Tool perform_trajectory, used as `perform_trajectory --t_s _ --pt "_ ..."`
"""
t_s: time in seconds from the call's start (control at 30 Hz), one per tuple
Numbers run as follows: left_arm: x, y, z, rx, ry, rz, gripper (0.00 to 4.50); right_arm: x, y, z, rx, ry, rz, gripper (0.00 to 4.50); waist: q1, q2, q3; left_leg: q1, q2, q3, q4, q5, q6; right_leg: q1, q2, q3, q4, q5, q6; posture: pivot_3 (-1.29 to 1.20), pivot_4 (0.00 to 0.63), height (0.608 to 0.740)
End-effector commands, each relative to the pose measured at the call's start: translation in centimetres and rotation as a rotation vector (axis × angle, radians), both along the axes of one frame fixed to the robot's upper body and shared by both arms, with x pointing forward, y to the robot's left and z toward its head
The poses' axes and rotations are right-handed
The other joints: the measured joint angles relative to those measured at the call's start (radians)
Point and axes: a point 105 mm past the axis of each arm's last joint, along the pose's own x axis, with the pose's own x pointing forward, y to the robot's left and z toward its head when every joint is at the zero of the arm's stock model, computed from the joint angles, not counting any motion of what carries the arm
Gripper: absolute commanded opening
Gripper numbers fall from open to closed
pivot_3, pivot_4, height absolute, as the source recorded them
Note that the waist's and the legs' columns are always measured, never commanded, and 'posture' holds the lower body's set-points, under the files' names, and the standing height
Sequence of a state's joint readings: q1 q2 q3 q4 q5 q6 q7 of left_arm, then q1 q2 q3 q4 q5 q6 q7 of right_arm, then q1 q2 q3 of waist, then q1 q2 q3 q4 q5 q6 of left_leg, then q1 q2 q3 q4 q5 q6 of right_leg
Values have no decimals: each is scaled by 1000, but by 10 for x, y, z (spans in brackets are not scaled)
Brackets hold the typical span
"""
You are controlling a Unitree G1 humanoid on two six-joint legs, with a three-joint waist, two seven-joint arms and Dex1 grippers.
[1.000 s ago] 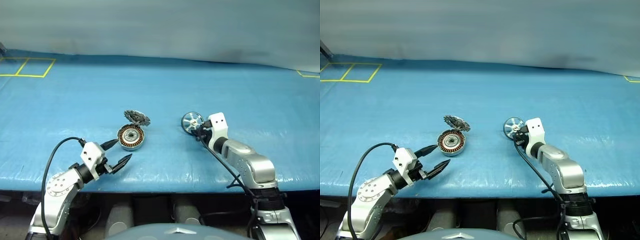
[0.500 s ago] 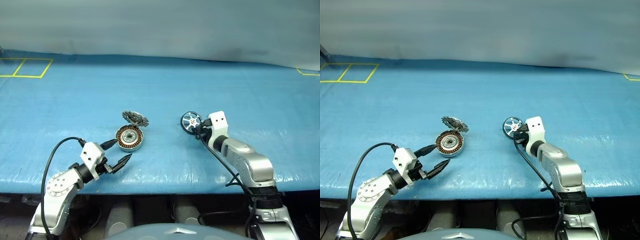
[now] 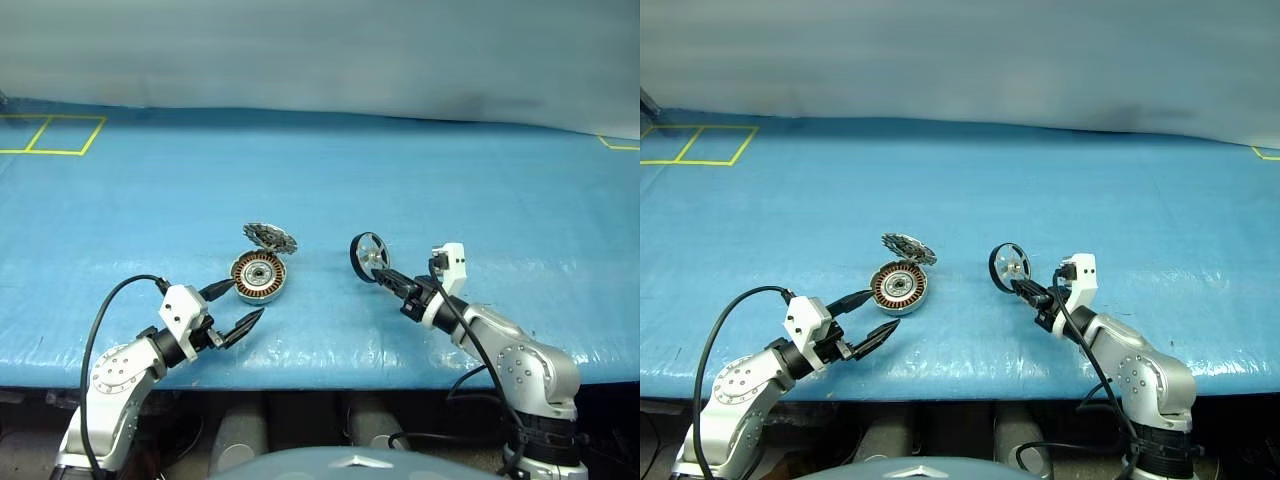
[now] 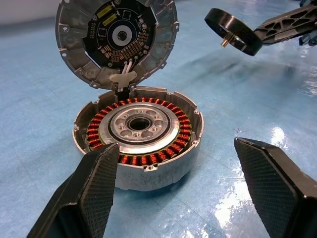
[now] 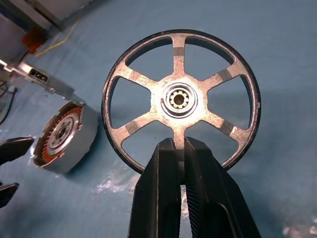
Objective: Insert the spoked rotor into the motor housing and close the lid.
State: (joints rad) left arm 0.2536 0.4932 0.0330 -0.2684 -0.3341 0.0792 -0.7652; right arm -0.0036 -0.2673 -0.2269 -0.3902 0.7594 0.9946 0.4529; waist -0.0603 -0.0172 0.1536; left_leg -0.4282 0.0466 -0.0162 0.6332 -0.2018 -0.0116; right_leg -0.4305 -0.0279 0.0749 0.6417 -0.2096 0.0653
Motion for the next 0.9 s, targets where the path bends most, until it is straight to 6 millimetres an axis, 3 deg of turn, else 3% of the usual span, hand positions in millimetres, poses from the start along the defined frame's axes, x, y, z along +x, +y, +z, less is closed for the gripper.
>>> perform_trajectory --t_s 0.03,0.3,0.53,0.9 --pt "1 0 8 -19 -30 -11 4039 -27 39 21 88 -55 231 165 -2 0 0 0 0 0 0 0 0 0 0 0 0 0 0 0 150 740" --pt "-6 2 6 10 -14 -12 4039 -28 88 23 108 -66 392 165 -4 0 0 0 0 0 0 0 0 0 0 0 0 0 0 0 150 740" --pt "-10 4 5 27 -15 5 4039 -16 117 27 134 -72 456 165 -3 0 0 0 1 0 -1 0 0 -1 1 -1 0 0 -1 0 150 740" --pt "-13 7 4 32 -14 32 4039 -2 138 25 116 -69 486 165 -4 0 0 0 1 0 -1 0 0 -1 1 -1 0 0 -1 0 150 740"
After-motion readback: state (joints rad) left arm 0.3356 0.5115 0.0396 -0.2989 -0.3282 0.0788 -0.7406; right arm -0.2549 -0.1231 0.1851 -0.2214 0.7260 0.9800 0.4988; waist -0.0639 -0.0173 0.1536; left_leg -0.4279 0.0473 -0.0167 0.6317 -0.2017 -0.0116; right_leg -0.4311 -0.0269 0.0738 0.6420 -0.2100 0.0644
